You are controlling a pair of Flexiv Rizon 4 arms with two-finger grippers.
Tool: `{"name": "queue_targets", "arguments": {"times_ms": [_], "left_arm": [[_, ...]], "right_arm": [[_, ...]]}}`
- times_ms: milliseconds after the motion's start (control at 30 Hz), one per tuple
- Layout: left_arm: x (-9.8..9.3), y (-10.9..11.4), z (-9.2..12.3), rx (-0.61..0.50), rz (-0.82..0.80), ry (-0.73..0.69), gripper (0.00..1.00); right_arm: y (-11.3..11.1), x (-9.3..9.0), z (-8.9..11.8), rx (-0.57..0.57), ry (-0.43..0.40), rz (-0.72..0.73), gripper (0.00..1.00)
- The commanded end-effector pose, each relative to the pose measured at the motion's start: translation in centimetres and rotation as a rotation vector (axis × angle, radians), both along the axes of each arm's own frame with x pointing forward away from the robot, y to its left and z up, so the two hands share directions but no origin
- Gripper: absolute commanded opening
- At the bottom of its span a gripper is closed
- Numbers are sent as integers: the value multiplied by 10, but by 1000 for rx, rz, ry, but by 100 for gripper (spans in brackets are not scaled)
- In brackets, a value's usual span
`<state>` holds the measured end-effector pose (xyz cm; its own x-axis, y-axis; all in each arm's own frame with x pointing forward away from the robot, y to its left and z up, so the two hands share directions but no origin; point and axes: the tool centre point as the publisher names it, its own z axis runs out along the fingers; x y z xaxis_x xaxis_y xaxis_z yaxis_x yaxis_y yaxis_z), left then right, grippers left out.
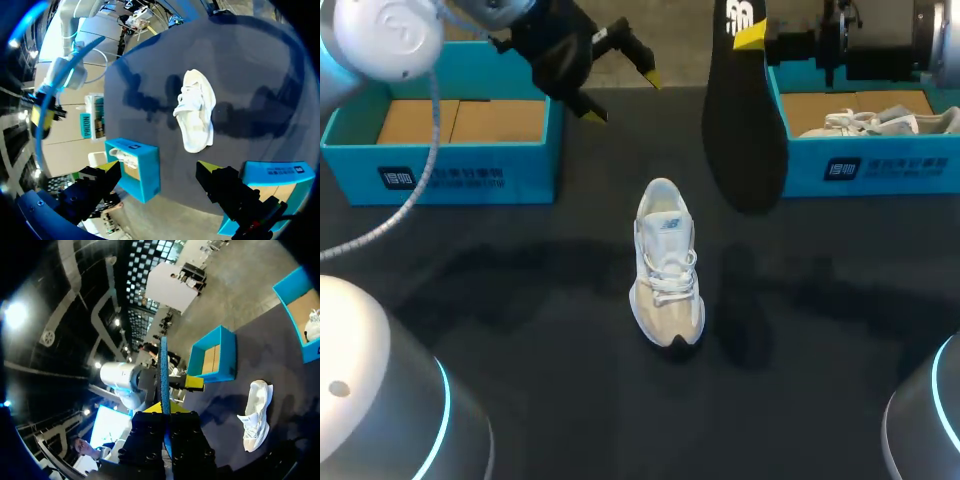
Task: Take the shoe out of the shoebox, open the shoe tongue, remove and reinsert the insole, then place the shoe into the shoebox
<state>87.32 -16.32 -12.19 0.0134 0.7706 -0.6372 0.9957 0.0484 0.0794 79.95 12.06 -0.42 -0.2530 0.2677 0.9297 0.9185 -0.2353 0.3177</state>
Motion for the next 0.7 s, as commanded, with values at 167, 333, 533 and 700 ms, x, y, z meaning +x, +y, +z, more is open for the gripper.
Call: {"name": "queue_targets", "arguments": {"times_ms": [167, 333, 533, 700], "left_arm": [[-6, 11, 9, -383, -23, -55, 100], [-7, 11, 16, -488, -45, -49, 100], [-9, 10, 24, -610, -62, -55, 100], [-15, 7, 28, -670, -75, -73, 100]], "right_arm": [[20, 37, -28, 78, 90, -66, 0], [27, 51, -35, 76, 161, -69, 0], [32, 68, -45, 76, 236, -66, 0], [35, 83, -53, 117, 294, -94, 0]]}}
